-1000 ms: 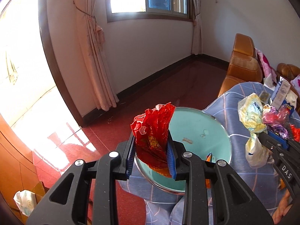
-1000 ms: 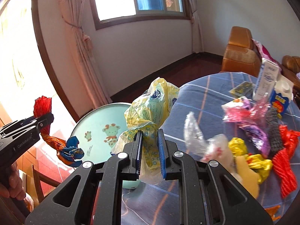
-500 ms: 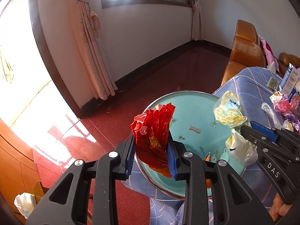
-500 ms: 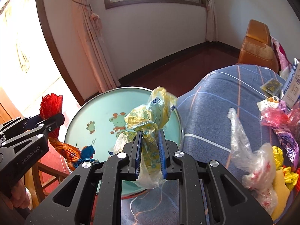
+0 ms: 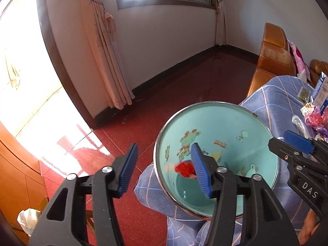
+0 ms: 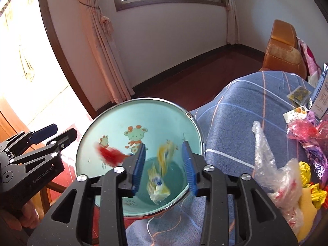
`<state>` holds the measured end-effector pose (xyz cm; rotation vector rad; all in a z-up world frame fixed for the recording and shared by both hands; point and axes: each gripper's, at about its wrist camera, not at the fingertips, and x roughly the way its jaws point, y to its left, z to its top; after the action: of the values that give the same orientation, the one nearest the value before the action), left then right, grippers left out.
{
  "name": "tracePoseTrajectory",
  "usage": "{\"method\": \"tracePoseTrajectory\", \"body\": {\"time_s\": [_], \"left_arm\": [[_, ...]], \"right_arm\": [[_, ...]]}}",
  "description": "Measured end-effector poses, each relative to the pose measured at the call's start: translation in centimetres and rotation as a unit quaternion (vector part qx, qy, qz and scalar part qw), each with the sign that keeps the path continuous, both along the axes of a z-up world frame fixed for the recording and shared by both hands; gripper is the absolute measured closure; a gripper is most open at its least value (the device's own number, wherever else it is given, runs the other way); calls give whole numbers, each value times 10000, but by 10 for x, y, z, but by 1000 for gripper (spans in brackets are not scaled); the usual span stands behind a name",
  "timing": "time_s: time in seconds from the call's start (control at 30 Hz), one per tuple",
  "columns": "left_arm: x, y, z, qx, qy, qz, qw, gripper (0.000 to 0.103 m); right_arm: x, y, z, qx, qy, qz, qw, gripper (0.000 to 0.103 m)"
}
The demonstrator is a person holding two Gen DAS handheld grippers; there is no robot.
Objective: Collect trash
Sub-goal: 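Carry both items over the blue bin and open both tools to drop them, then move both open tools back over the trash on the table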
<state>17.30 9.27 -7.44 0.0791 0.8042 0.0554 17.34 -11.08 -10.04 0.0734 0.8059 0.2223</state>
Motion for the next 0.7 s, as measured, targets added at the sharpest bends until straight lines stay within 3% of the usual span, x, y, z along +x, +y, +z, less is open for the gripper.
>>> {"method": "tracePoseTrajectory", "body": {"time_s": [0.2,0.7], "left_arm": [[-17,-5,13,-12,-175,33,9998,31],[-58,-57,31,-69,-319,-565,9979,28]], "right_arm": [[-15,-13,15,-9,-134,-223,9997,48],[-64,-71,42,-104,-335,-989,9945,48]]}}
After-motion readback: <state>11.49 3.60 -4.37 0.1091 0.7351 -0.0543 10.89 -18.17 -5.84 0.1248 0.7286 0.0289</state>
